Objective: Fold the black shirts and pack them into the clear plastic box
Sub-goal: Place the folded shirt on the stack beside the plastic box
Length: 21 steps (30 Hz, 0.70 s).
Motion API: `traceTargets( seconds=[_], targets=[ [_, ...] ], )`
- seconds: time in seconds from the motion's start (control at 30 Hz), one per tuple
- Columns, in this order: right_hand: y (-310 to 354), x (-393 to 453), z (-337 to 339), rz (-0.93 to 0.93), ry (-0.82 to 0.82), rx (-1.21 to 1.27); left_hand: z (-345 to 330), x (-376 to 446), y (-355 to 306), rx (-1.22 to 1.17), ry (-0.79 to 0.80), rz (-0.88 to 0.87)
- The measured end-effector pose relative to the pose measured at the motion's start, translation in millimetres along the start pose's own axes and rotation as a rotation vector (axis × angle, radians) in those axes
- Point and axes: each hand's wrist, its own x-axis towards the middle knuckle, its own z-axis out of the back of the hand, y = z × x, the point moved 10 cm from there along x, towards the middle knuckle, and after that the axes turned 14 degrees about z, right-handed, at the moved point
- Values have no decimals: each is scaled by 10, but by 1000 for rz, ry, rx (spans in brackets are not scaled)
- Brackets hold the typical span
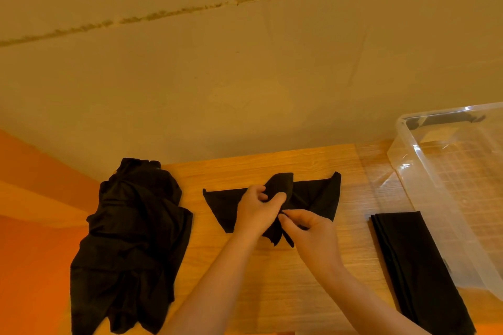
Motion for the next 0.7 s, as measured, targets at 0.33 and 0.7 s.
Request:
traceTargets(
  seconds=[0.33,0.7],
  targets=[
    [242,38,-5,298,52,-231,-150,710,-415,598,36,75],
    [143,102,172,326,56,-212,25,1039,-376,381,112,165]
  ],
)
